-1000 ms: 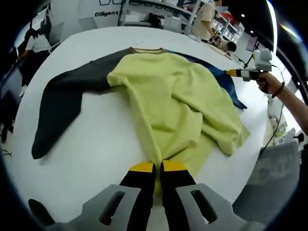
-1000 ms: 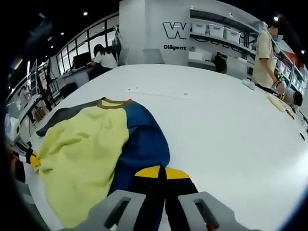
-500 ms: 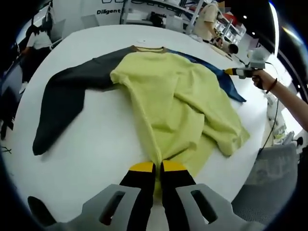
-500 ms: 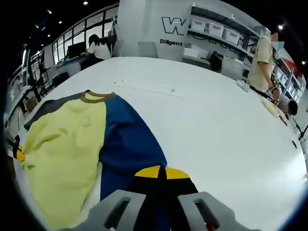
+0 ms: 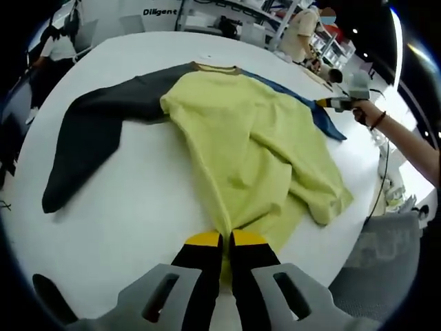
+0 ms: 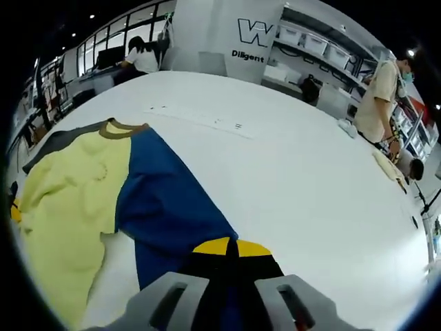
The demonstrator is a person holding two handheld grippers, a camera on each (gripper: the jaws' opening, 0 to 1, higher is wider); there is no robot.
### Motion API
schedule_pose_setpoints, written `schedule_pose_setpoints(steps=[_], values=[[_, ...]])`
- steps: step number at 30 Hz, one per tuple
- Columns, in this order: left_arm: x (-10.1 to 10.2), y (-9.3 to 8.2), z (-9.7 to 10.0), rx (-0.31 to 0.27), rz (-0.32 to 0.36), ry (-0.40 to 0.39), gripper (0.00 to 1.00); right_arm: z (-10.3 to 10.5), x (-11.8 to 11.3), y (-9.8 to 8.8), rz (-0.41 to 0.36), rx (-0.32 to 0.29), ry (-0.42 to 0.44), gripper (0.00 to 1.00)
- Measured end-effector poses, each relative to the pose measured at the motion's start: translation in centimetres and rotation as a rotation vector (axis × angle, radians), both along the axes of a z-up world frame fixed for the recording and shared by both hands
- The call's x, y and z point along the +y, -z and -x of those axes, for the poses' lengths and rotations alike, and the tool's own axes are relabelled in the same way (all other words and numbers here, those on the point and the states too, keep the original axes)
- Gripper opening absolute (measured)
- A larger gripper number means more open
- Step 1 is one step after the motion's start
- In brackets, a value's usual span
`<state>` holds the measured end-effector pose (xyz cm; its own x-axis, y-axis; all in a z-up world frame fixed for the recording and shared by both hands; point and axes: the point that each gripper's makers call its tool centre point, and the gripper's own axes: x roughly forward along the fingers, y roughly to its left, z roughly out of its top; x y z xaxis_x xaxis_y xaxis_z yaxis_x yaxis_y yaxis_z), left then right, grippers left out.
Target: Fold the garment on the visible template until the final outline fits inside the template.
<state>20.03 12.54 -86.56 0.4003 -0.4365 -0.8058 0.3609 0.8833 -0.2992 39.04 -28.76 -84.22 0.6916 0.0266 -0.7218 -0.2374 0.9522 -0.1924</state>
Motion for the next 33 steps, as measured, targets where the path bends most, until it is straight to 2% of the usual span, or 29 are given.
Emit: schedule_pose_setpoints(steps=[20,33], values=[[0.1,0.0,-0.1,-0.007,0.003,0.010,0.03,-1.8,-2.2,1.2,0.107,0.019,-0.030,0.00],[0.3,0.2,-0.2,-0.007,0.002,0.020,0.03,-2.4,-3.3,2.1,0.099,0.028,0.003,0.00]])
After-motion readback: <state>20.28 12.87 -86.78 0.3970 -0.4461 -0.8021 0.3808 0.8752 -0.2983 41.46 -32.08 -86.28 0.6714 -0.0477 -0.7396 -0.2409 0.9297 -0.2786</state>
